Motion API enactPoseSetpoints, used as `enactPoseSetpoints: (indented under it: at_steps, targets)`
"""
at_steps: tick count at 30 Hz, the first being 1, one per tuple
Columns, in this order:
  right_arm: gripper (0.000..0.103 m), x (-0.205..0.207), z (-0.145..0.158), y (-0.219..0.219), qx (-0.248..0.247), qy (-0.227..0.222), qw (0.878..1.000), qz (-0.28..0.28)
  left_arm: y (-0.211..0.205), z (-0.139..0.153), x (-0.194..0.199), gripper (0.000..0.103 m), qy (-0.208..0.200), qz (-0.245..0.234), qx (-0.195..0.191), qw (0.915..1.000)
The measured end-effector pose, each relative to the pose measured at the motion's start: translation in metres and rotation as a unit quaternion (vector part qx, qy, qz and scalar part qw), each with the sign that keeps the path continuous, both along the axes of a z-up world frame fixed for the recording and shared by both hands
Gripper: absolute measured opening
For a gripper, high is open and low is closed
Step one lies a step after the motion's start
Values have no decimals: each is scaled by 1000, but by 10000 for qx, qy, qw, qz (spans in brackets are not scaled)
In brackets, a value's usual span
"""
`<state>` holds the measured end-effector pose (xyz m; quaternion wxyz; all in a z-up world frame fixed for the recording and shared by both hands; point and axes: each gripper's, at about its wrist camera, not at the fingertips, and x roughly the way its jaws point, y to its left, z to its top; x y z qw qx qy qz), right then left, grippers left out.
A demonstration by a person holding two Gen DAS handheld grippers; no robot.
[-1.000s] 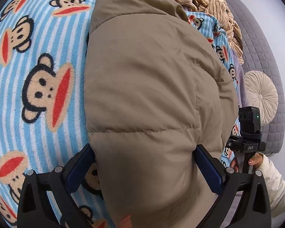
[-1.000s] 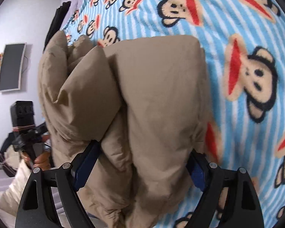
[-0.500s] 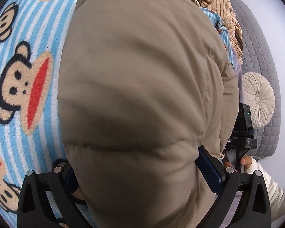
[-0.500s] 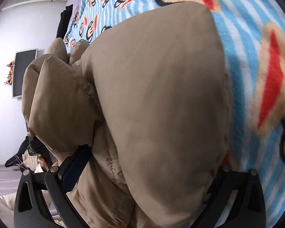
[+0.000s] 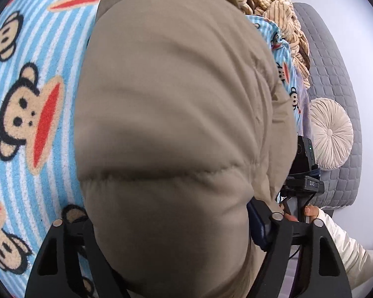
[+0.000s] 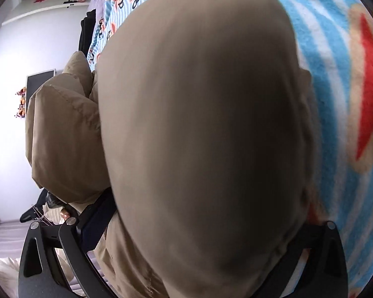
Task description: Fold large clothes
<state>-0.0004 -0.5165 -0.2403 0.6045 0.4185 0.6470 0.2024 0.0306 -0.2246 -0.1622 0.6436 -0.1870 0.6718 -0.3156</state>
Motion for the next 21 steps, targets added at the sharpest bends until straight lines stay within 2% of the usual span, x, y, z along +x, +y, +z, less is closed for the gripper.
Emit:
enactPoseSetpoints:
  at_steps: [3,5,8,13,17,21]
  targets:
    - [71,-4,9,-2,313,10,9990,-303,-9,28,0,72,-319,-65,51,9995]
    - [65,-5,21,0,442,-130,9981,-399,-2,47,-1,72,-539,-100,58,9985]
    - [63,4,46,11,492,-435,9973,-338,14,70,-1,72,-813,-68,50,9967]
    - [63,29,79,42,381,-830,9957,-134,64,89,18,72,-990,75,105,9950]
    - [63,51,88,84,282,-983,9947,-52,120,87,39,72,-1043,169,261,9941]
    - [63,65,85,128,251,-999,9945,-187,188,78,68,72,-1018,255,431,9935]
